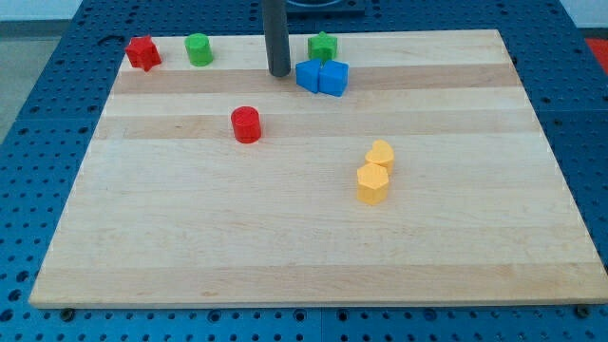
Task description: Separate blue triangle from blue cube
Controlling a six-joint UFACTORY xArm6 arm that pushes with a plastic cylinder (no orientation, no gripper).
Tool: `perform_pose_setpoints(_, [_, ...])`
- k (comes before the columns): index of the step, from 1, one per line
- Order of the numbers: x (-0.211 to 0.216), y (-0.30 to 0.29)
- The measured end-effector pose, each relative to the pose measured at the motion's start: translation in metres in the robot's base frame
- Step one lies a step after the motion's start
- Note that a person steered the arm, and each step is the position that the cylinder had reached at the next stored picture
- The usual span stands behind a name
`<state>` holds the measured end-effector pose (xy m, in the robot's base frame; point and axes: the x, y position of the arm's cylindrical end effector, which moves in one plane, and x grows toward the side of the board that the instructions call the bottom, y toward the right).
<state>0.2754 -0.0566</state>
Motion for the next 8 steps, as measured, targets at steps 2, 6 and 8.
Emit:
perform_pose_setpoints(2, [0.03,0.0])
perform_pose_setpoints(6, [0.032,0.019])
perform_pose_setpoints(8, [0.025,0.021])
